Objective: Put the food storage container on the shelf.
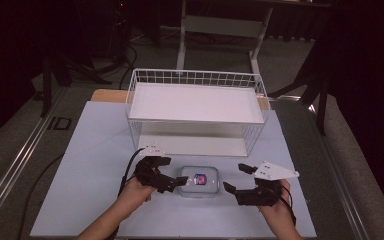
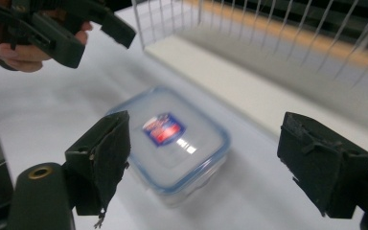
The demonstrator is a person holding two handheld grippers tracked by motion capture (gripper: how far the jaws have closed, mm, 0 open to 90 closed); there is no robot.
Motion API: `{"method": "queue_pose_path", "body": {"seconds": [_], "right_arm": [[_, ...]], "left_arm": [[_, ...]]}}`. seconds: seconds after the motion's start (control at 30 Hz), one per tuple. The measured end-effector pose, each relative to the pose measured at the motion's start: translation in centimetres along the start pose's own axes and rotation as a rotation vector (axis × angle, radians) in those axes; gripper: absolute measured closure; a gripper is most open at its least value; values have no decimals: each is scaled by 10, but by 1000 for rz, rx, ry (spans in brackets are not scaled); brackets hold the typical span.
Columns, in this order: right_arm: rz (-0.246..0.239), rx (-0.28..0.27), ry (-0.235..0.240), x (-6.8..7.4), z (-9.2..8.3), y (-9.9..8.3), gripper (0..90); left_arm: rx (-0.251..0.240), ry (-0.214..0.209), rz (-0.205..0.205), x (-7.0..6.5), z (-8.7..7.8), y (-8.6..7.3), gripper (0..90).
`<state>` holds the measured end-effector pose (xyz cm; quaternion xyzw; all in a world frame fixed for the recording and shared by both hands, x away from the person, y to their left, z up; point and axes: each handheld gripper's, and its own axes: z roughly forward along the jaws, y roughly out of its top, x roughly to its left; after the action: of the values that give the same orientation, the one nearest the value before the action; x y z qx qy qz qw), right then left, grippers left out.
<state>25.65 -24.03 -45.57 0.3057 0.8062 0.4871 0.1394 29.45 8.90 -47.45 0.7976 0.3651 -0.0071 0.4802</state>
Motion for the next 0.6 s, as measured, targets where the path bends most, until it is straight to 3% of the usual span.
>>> {"method": "queue_pose_path", "body": {"seconds": [0.07,0.13,0.2,0.27,0.3,0.37,0.47,0.57,0.6], "right_arm": [[51,27,37,-8,10,-2,135],[66,54,32,-12,17,-2,135],[101,124,22,-16,26,-3,140],[210,166,37,-23,35,-6,137],[242,165,47,-25,38,-8,119],[323,181,46,-29,45,-10,113],[460,199,90,-36,52,-14,125],[541,217,130,-38,57,-17,139],[556,227,139,-38,59,-18,143]], "left_arm": [[15,-2,-27,2,6,-1,21],[34,-23,-71,7,12,-3,21],[61,-35,-132,14,17,-6,22],[73,-22,-144,16,19,-9,22],[82,-24,-159,18,21,-10,22],[82,-40,-213,22,23,-13,23],[69,-53,-273,27,26,-18,38],[97,-61,-296,28,31,-21,63],[114,-39,-308,28,34,-22,69]]}}
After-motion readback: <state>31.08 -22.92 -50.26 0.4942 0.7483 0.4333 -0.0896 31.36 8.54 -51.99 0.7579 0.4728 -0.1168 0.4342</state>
